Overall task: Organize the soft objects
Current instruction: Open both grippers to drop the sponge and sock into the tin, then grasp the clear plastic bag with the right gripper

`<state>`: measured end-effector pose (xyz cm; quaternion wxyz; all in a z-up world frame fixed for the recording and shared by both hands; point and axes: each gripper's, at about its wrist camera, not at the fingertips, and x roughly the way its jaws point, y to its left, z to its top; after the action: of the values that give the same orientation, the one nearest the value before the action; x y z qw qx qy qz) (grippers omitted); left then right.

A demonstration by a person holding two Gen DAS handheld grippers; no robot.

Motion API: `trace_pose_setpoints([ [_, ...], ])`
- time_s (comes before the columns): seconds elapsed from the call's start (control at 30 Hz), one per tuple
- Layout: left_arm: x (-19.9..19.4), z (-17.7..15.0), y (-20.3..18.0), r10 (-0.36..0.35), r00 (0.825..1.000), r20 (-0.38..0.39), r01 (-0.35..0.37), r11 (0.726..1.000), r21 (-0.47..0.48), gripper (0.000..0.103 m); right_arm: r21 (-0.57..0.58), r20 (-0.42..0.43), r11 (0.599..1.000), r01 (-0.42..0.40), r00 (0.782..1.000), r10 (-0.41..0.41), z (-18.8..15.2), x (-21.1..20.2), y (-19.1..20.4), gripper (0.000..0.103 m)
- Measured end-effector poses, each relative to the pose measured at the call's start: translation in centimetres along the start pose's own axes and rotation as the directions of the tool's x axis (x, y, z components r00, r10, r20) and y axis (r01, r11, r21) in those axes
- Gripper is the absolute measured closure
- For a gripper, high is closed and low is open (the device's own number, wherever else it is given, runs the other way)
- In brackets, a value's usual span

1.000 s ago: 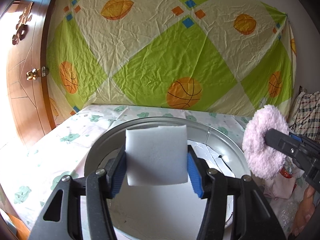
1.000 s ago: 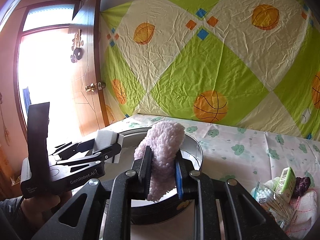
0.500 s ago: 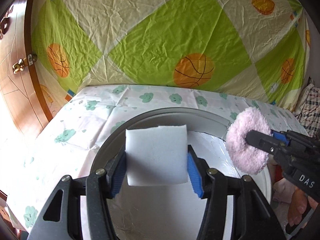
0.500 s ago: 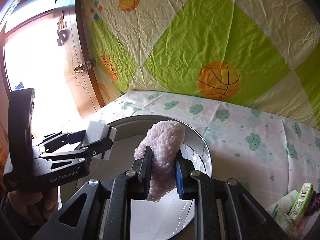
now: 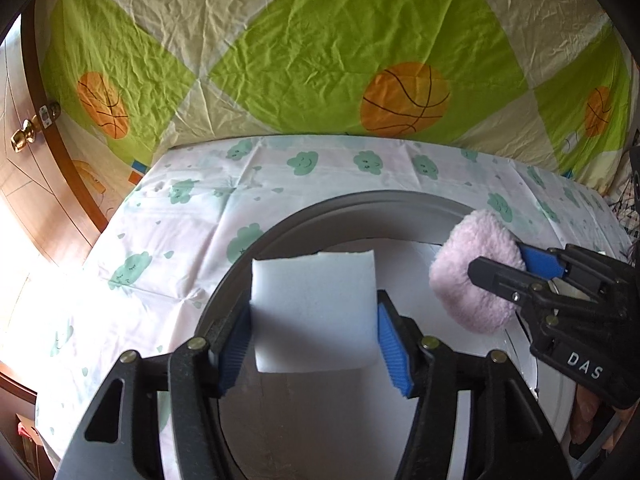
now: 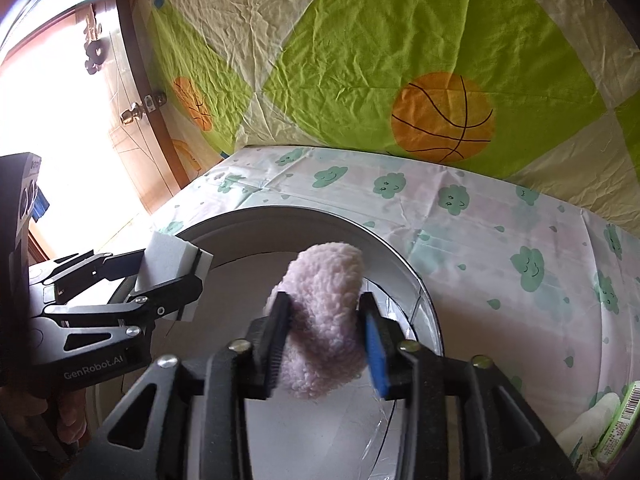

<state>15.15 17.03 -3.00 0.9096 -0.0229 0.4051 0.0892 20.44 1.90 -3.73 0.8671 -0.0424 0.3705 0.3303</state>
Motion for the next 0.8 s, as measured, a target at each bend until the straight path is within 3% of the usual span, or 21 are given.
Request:
trace_pose_setpoints([
  [0.03, -0.1, 0.0, 0.0, 0.010, 1.000, -0.002, -0.010, 1.000, 0.003, 0.022, 0.003, 0.006, 1.000, 0.004, 1.000, -0.004, 0.0, -0.2, 0.0, 0.038],
  [0.07, -0.3, -0.1, -0.1, 0.025, 1.000, 0.005, -0.025, 1.000, 0.001, 0.018, 0.005, 0.023, 1.000, 0.007, 1.000, -0.007, 0.0, -0.8, 0.0, 0.034],
  [0.17, -1.5, -0.7, -0.1, 0.019, 0.998, 0.054, -0.019, 1.000, -0.008, 0.010, -0.009, 0.058, 1.000, 0.007, 0.998, -0.006, -0.3, -2.7, 0.1, 0.034],
  [0.33, -3.7, -2.5, -0.7, 0.018, 0.990, 0.137, -0.011, 0.999, -0.052, 0.007, 0.005, 0.083, 1.000, -0.016, 0.996, 0.015, -1.3, -6.9, -0.9, 0.032],
  [0.5, -6.3, -5.8, -2.8, 0.004, 0.971, 0.239, 0.013, 0.998, -0.069, 0.003, 0.022, 0.144, 1.000, -0.001, 0.990, -0.003, -4.4, -12.8, -3.6, 0.026],
  [0.8, -8.6, -10.9, -8.7, -0.031, 0.948, 0.318, 0.028, 0.999, 0.016, 0.002, 0.164, 0.204, 0.973, 0.162, 0.960, -0.194, -13.2, -20.9, -10.9, 0.023],
])
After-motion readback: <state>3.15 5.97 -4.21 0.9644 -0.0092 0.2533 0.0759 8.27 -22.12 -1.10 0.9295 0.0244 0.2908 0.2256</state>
